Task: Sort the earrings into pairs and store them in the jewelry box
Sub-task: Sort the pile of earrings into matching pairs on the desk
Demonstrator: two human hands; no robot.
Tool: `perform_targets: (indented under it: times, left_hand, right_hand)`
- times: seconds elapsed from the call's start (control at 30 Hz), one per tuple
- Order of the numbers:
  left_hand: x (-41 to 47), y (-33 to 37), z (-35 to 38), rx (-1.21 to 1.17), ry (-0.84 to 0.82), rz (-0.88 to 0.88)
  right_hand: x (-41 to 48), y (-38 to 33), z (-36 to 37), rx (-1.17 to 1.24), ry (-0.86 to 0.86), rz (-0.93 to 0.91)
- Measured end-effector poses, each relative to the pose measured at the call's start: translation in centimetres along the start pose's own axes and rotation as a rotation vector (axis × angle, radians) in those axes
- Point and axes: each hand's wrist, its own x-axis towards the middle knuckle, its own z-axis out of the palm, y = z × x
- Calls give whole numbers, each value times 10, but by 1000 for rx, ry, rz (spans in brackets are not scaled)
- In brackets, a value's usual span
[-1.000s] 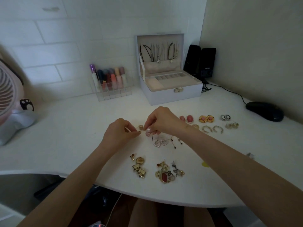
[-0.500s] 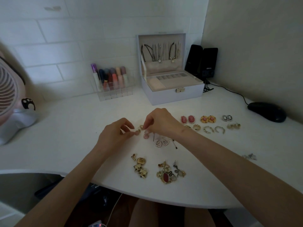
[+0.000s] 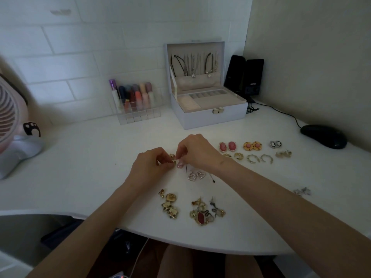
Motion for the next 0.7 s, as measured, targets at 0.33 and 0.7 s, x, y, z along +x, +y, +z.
perform_targets:
  times: [0.33, 0.7]
  left_hand:
    - [-21, -2, -18, -49, 122, 34]
    - [-64, -3, -34, -129, 100, 114]
  right_hand:
    - [-31, -15, -14, 88, -79, -123]
    - [-56, -24, -3, 5, -388, -282]
